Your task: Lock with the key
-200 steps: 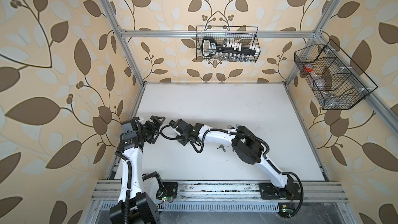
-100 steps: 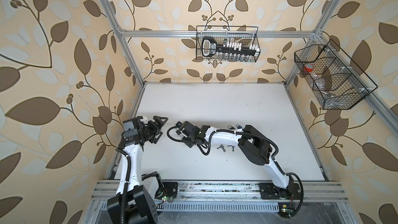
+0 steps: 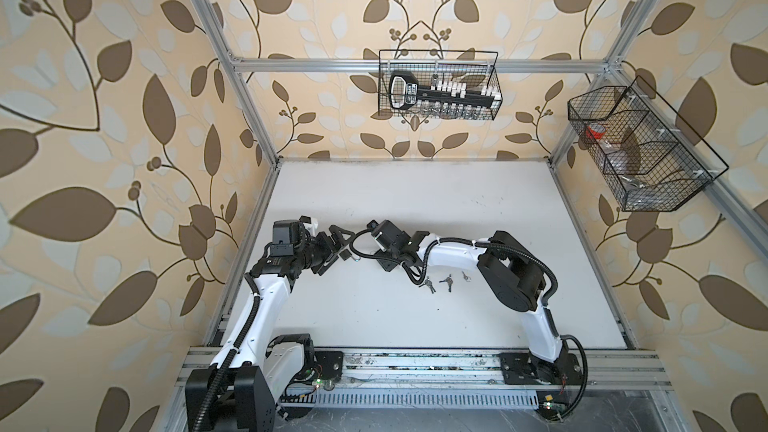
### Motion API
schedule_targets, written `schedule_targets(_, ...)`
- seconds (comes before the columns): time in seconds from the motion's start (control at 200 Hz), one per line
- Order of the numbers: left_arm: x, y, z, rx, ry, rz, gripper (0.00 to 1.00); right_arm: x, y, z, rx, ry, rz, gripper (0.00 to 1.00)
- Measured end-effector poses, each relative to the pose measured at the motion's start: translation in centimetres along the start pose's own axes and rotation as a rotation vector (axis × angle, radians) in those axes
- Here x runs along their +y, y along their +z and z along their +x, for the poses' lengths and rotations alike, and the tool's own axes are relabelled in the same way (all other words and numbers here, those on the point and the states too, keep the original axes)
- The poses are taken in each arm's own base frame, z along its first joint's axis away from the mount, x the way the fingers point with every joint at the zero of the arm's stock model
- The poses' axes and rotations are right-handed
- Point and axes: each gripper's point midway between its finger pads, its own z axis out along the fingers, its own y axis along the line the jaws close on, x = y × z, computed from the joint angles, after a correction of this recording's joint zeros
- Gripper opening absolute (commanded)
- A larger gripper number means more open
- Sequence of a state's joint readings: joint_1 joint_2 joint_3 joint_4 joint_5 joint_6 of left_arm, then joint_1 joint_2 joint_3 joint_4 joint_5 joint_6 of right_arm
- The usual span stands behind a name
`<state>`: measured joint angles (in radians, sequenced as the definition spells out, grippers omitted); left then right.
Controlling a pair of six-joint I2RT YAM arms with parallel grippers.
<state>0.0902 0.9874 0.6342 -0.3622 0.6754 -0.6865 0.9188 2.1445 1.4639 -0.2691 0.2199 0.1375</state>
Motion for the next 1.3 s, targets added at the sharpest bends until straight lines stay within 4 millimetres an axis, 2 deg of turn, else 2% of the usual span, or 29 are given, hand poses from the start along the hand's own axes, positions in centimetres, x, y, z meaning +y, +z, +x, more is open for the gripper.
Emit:
schedule_targets(0.125, 0.1, 0.1, 0.0, 0.001, -0.003, -0.004, 0.99, -0.6, -0.1, -0.1, 0.002, -0.022, 0.035, 0.78)
schedule_targets(0.545, 0.2, 0.3, 0.1, 0.009, -0.003, -0.007, 0.99, -2.0, -0.6, 0.5, 0.014, -0.031, 0.091, 0.79)
schedule_targets(0.69, 0.4, 0.7, 0.5, 0.027, 0.004, -0.023, 0.99, -4.1, -0.9, 1.6, 0.034, 0.017, 0.094, 0.79)
schedule_targets(0.87, 0.0, 1.7, 2.1, 0.072, 0.048, -0.042, 0.99, -7.0, -0.5, 2.1, 0.040, 0.109, 0.074, 0.78)
schedule_targets(0.995, 0.0, 1.9, 2.5, 0.085, 0.062, -0.050, 0.99, -7.8, -0.2, 2.2, 0.039, 0.160, 0.029, 0.78)
schedule_targets(1.175, 0.5, 1.6, 1.5, 0.048, 0.034, -0.066, 0.99, -7.3, -1.4, 3.5, 0.029, 0.185, -0.032, 0.75)
schedule_targets(1.3, 1.1, 0.3, -1.3, -0.034, -0.049, -0.029, 0.99, -6.4, -3.3, 2.9, -0.033, 0.196, -0.072, 0.73)
